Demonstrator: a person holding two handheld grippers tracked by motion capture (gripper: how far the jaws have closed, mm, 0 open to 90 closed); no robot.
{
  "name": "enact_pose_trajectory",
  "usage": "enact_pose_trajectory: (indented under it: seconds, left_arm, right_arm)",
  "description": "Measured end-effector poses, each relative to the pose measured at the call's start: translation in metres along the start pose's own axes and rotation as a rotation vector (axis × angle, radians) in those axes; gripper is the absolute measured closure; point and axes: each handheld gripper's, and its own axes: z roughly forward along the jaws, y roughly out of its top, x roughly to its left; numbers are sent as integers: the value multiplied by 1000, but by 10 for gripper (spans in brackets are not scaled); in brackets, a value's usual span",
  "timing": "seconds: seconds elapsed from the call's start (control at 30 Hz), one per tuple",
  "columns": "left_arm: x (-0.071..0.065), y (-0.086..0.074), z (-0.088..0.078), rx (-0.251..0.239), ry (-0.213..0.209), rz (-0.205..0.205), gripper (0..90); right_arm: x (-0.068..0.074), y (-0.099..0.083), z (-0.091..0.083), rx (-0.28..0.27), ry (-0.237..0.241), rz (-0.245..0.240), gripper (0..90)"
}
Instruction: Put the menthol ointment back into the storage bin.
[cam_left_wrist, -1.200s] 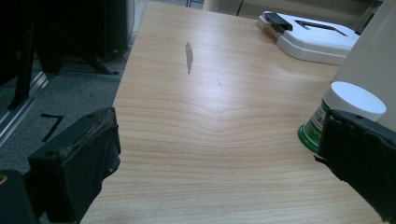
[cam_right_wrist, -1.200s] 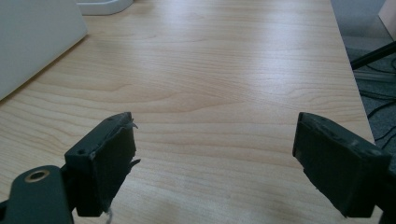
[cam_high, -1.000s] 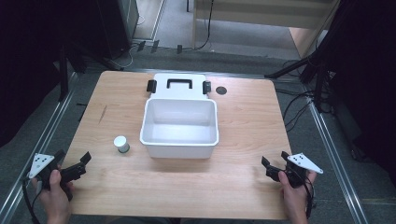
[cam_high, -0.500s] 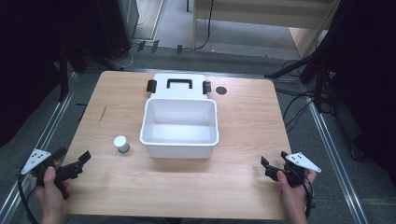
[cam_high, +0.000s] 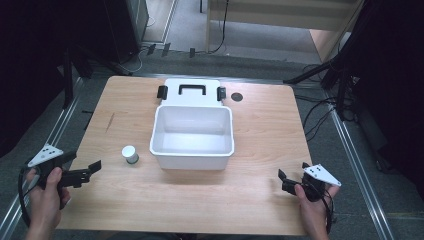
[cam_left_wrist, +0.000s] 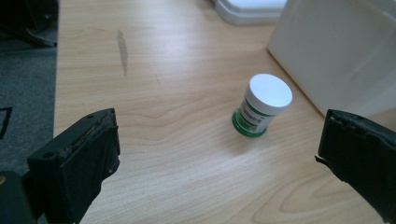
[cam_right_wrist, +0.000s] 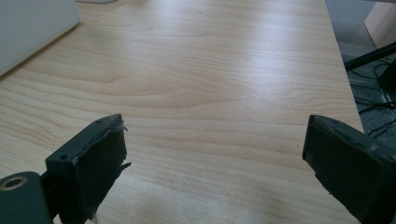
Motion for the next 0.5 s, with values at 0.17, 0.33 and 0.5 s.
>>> enact_pose_trajectory:
  seconds: [0.17, 0.33, 0.5]
  left_arm:
    - [-16, 27, 12, 153, -2, 73, 0]
    - [-23, 40, 24, 264, -47, 121, 0]
    - [-29, 49, 31, 341, -61, 157, 0]
  right_arm:
    - [2, 0, 0, 1, 12, -14, 80]
    - [3, -1, -1, 1, 3, -28, 118]
    - [4, -1, -1, 2, 10, -28, 125]
